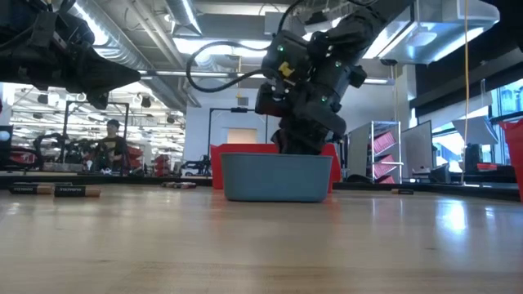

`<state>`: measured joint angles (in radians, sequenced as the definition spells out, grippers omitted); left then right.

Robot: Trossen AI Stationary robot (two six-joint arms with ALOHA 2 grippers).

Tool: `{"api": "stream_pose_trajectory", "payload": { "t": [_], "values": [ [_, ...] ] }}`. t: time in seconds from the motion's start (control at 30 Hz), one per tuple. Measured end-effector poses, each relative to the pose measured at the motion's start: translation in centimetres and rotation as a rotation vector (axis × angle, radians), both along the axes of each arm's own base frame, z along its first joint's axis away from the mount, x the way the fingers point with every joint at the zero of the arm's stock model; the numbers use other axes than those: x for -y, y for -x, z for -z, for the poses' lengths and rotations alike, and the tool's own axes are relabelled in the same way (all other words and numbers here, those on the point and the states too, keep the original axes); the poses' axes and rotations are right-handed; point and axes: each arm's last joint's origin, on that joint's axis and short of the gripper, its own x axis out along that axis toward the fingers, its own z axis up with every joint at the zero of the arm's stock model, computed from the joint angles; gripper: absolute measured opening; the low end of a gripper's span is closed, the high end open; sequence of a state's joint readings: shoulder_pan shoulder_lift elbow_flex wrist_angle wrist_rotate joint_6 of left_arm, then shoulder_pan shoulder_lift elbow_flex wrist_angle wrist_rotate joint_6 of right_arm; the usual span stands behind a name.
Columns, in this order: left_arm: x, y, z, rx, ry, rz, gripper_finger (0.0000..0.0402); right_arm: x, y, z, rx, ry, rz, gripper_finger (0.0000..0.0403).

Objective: Sort batteries
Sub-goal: Put the black battery into the blue bin, then adjust the bottom red bin

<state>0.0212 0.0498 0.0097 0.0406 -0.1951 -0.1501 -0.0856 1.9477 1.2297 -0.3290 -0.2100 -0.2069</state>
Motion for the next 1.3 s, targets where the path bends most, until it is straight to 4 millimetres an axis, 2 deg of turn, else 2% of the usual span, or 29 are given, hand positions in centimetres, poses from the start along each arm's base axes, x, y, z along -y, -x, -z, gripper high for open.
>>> {"api": "stream_pose_trajectory", "payload": {
  "t": [0.1,0.27,0.37,0.43,0.53,0.63,0.7,0.93,1.07,1.2,1.3],
  "values": [
    [0.0,0.0,0.0,0.000,0.000,0.000,0.0001,0.1,-0.2,-1.5,-0.051,0.036,-0.013,0.0119],
    [0.0,0.0,0.0,0.000,0.000,0.000,0.0001,0.4,-0.1,-6.2,-0.149,0.150,-0.005,0.0160],
    [0.0,0.0,0.0,0.000,0.000,0.000,0.0001,0.7,0.9,-9.1,-0.206,0.259,0.032,0.0163],
    [0.0,0.0,0.0,-0.001,0.000,0.000,0.0001,1.1,2.3,-10.6,-0.241,0.328,0.066,0.0161],
    [0.0,0.0,0.0,-0.004,0.000,0.000,0.0001,2.2,4.7,-11.8,-0.299,0.375,0.154,0.0153],
    [0.0,0.0,0.0,-0.005,0.000,0.000,0.0001,4.2,7.5,-11.5,-0.352,0.399,0.311,0.0145],
    [0.0,0.0,0.1,-0.007,-0.001,0.000,0.0001,5.9,9.3,-10.4,-0.360,0.393,0.423,0.0141],
    [0.0,0.0,0.0,-0.008,-0.007,0.000,0.0001,12.1,15.7,-4.0,-0.506,0.202,0.862,0.0133],
    [0.0,0.0,0.0,-0.008,-0.008,0.000,0.0001,14.2,18.2,-1.9,-0.520,0.132,1.023,0.0133],
    [0.0,0.0,0.0,-0.009,-0.011,0.000,0.0001,16.1,19.7,-1.4,-0.495,0.108,1.131,0.0133],
    [0.0,0.0,0.0,-0.011,-0.022,0.000,0.0001,16.9,20.2,-1.2,-0.481,0.090,1.140,0.0133]
  ]
}}
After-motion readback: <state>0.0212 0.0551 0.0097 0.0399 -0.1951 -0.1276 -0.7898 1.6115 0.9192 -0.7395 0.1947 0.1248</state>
